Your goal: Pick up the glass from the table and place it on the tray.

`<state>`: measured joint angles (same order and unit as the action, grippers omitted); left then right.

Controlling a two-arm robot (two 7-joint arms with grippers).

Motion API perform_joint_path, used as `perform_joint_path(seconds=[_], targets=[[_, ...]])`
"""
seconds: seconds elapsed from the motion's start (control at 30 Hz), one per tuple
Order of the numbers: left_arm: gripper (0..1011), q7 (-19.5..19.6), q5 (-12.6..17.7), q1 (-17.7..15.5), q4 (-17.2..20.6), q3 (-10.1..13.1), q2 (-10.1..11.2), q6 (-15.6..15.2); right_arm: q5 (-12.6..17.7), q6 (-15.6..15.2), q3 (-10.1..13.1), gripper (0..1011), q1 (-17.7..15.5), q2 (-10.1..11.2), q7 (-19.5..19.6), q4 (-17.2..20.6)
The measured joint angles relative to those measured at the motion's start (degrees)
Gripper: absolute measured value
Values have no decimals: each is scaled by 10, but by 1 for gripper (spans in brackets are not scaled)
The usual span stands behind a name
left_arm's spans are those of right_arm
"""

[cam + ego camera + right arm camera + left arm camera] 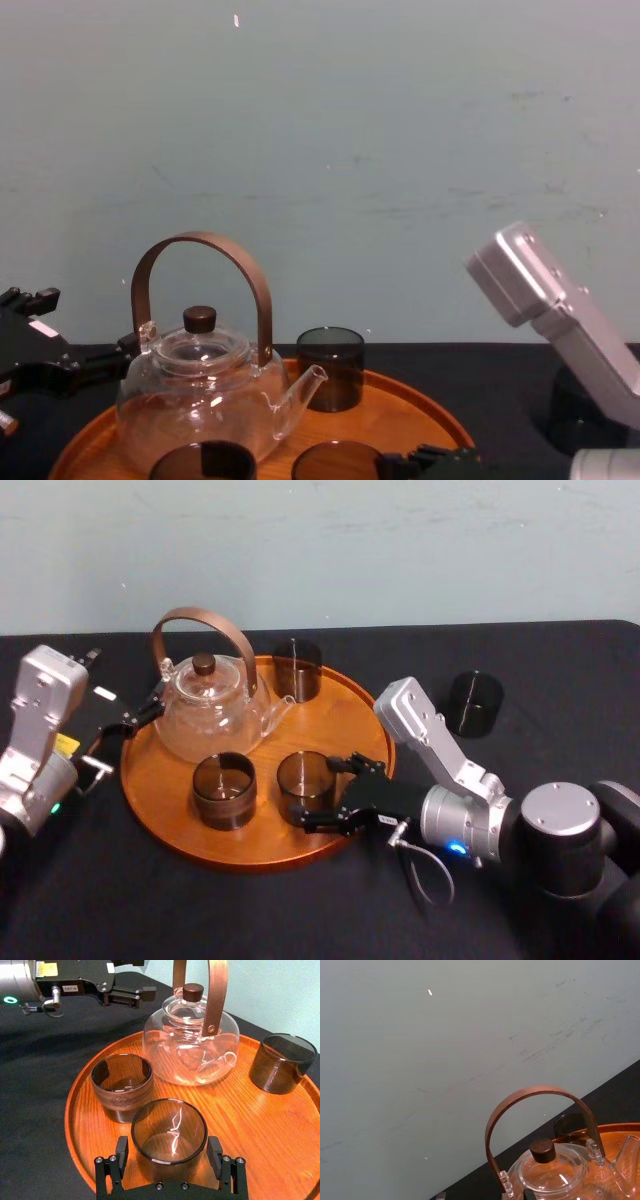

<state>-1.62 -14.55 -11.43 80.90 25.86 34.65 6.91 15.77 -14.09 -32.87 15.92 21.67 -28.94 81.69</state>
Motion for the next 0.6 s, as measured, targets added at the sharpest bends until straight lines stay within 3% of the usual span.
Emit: perform_joint_path(seconds=[0.27,0.6], targets=[[1001,0,0,0,0,0,0,0,7,-16,9,1002,-30,26,9,48],[1001,0,0,0,0,0,0,0,17,-10,36,1002,-74,63,24,111]])
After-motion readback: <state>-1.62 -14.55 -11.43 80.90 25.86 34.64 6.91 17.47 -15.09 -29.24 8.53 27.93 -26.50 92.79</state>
